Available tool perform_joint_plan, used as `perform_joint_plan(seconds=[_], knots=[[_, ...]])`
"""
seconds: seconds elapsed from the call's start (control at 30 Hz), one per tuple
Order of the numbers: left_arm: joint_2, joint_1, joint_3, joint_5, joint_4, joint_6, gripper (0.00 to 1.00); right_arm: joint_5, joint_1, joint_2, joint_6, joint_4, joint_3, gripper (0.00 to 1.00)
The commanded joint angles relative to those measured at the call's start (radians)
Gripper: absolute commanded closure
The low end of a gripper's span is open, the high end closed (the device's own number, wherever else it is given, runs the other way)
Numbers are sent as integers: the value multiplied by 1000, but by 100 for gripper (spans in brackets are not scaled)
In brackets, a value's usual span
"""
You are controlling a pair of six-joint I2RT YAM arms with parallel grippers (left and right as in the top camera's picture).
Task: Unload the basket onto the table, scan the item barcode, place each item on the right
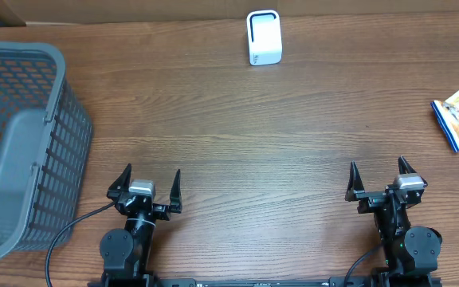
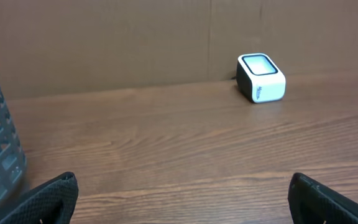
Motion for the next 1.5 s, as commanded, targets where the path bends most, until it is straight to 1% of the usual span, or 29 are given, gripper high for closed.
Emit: perform_joint_plan(seconds=[0.0,0.13,0.17,0.23,0.37,0.47,0.7,0.97,1.17,1.47], knots=[[-25,6,-4,-20,-3,-11,0,0,2,-10,6,7,-10,0],[-25,4,-4,-16,-3,-12,0,0,2,-10,6,7,-10,0],[-25,4,-4,-9,-3,-23,0,0,2,-10,6,7,-10,0],[-25,4,-4,-11,-3,-84,0,0,2,-10,6,7,-10,0],[-25,4,-5,-103,-11,-93,0,0,2,-10,6,7,-10,0],[-25,4,-5,-125,-12,-120,0,0,2,-10,6,7,-10,0],[-25,7,-5,-177,-9,-120,0,0,2,-10,6,7,-10,0],[-25,7,-5,-163,-11,-106,0,0,2,-10,6,7,-10,0],[-25,7,-5,-144,-13,-53,0,0,2,-10,6,7,-10,0],[-25,7,-5,-142,-14,-54,0,0,2,-10,6,7,-10,0]])
